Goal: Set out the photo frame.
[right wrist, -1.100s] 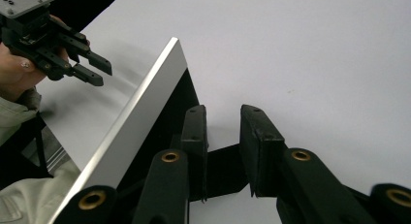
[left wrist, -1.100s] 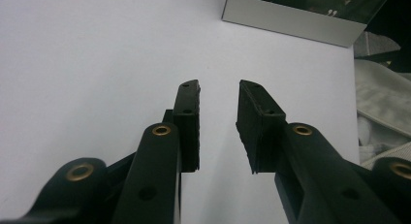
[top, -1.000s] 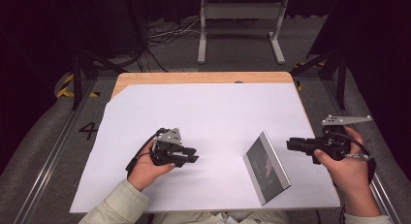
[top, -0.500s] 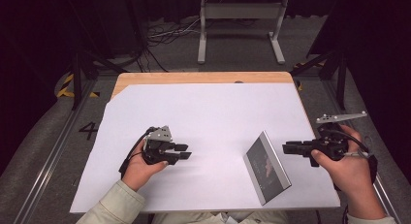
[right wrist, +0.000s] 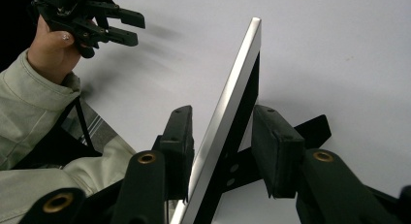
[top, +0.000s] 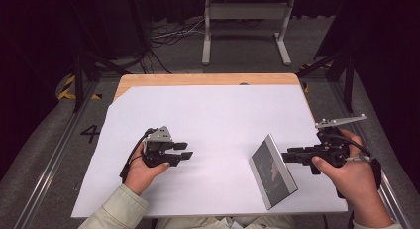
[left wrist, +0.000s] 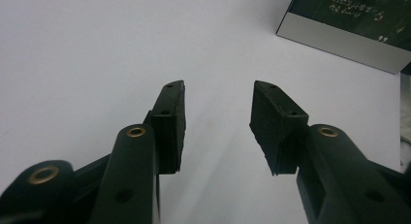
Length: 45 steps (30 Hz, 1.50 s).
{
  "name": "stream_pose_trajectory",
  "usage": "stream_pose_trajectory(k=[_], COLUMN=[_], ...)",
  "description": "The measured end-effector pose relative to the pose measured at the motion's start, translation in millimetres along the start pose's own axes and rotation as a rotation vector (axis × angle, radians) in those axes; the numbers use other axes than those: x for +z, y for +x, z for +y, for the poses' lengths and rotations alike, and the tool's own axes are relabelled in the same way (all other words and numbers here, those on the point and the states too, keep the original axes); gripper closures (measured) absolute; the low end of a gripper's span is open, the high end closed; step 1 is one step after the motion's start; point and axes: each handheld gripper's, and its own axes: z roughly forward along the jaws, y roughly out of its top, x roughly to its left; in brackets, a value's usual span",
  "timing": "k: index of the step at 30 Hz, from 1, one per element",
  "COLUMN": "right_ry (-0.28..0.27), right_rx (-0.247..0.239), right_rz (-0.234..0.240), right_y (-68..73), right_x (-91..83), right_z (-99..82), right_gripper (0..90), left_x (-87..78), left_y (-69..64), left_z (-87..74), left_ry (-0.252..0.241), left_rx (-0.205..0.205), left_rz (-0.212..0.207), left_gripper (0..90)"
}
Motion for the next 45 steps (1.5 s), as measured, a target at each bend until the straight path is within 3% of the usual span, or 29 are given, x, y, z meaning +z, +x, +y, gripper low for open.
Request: stream_pose_trajectory(k=[6,26,34,45], right_ry=[0.027,0.104,0.109,0.092], right_rx=[-0.003,-0.012,0.014,0.048], right_rz=[-0.017,-0.069,-0.066,-0.135], right_y=[8.0,10.7,11.9,19.3], right_x=[5.8,37.1,39.8,35.3], right_z=[0.4,-4.0,-4.5,-4.1], right_gripper=[55.8,53.6,63.8,73.1], left_x=[-0.2,-2.0,-4.5,-5.8], left_y=[-0.5,4.8,9.8,15.3], left_z=[0.0,-3.0,-5.4,-7.9], left_ry=[0.0,-0.019,-0.038,-0.042], left_rx=[0.0,-0.033,-0.06,-0.083], left_rz=[0.01,0.015,0.017,0.012], left_gripper=[56.0,53.4,54.3,55.1])
